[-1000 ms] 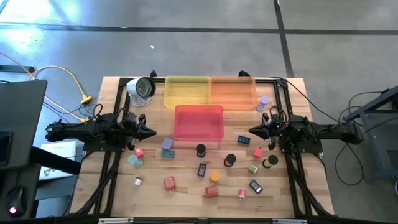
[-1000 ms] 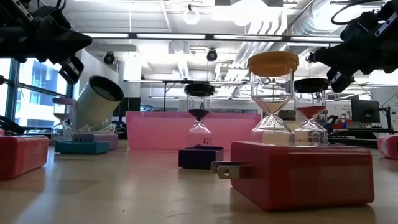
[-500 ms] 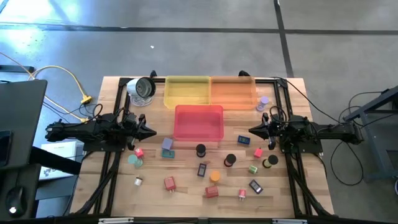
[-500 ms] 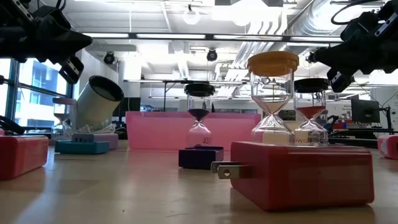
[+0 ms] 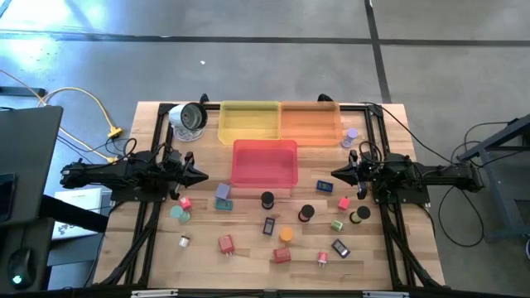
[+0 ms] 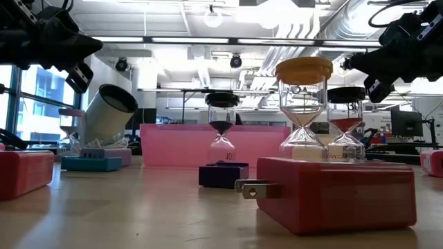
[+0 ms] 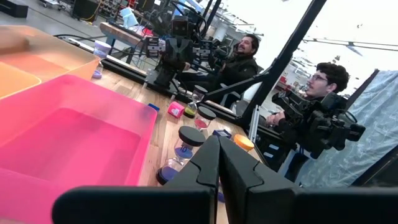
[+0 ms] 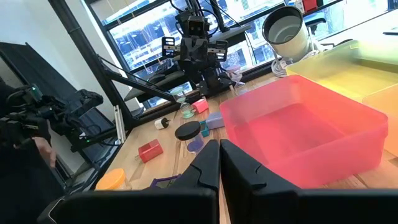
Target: Pick & Place Office items
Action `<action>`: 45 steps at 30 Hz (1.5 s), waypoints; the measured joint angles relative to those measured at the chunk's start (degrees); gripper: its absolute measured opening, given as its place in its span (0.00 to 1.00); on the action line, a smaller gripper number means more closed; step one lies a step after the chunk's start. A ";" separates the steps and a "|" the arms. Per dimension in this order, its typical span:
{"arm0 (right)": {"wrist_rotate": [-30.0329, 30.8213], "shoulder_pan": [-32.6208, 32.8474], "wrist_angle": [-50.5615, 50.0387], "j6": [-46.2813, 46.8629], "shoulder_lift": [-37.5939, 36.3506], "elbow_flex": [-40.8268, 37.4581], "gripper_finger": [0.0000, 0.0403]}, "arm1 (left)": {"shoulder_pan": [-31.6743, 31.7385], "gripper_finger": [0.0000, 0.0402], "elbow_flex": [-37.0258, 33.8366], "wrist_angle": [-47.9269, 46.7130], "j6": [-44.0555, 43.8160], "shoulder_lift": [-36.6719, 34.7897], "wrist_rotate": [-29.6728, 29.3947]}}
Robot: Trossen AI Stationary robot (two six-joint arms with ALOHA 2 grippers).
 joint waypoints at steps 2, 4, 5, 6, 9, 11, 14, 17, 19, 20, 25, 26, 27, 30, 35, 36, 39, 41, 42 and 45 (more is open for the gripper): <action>-0.02 0.00 0.02 0.00 0.02 0.00 0.00 | 0.01 0.00 0.00 0.00 0.00 0.01 0.02; 0.00 0.00 0.01 0.00 0.02 -0.02 0.00 | 0.01 0.00 0.02 0.00 0.00 -0.01 0.02; -0.01 0.00 0.00 0.00 0.01 0.00 0.00 | 0.00 0.00 0.00 0.00 0.00 0.00 0.02; -0.01 0.00 0.01 0.00 0.01 0.00 0.00 | -0.01 0.00 0.00 0.00 0.00 -0.01 0.00; 0.00 0.00 0.01 0.00 0.01 0.00 0.00 | 0.00 0.00 0.00 0.00 0.00 -0.01 0.00; -0.02 0.00 0.01 0.00 0.02 -0.02 0.00 | 0.00 0.00 0.01 0.00 0.00 0.00 0.01; -0.01 0.00 0.00 0.00 0.00 -0.01 0.00 | 0.00 0.00 0.01 0.01 0.00 0.00 0.00; -0.02 0.00 0.02 0.00 0.00 -0.01 0.00 | 0.00 0.00 0.01 0.85 -0.25 0.01 0.01; -0.01 0.00 0.01 0.00 0.01 -0.01 0.00 | -0.01 0.00 0.02 1.37 -0.26 0.00 0.01; -0.01 0.00 0.00 0.00 0.01 -0.02 0.00 | 0.00 0.00 0.02 1.51 -0.26 -0.01 0.01; -0.02 0.00 0.00 0.00 0.01 -0.01 0.00 | 0.01 0.00 0.02 1.99 -0.31 -0.01 -2.88; 0.00 0.00 0.02 0.00 0.00 0.00 0.00 | 0.02 0.00 0.02 2.09 -0.31 0.00 -3.85; -0.02 0.00 0.02 0.00 0.02 -0.02 0.00 | 0.04 0.00 0.02 2.23 -0.33 -0.01 -4.26; -0.01 0.00 0.01 0.00 0.01 -0.01 0.00 | 0.04 0.00 0.02 2.23 0.18 -0.01 -4.15; -0.02 0.00 0.06 0.00 0.01 -0.01 0.00 | 0.01 0.00 0.02 2.23 0.37 -0.01 -4.09; -0.02 0.00 0.06 0.00 0.00 -0.01 0.00 | 0.01 0.00 0.02 2.25 0.39 -0.01 -4.26; -0.53 0.00 0.09 3.46 0.00 0.00 0.00 | 0.01 0.00 0.02 2.25 -0.30 -0.01 -3.99; 0.10 0.00 -0.09 4.88 0.00 0.00 0.00 | 0.01 0.00 0.02 2.25 -1.54 0.00 -2.92; 0.60 0.00 -0.18 4.93 0.02 0.00 0.00 | 0.01 0.00 0.02 2.25 -1.75 0.00 -2.76; 0.83 -0.02 -0.20 4.97 0.01 -0.01 0.00 | 0.01 0.00 0.02 2.25 -1.79 -0.01 -2.71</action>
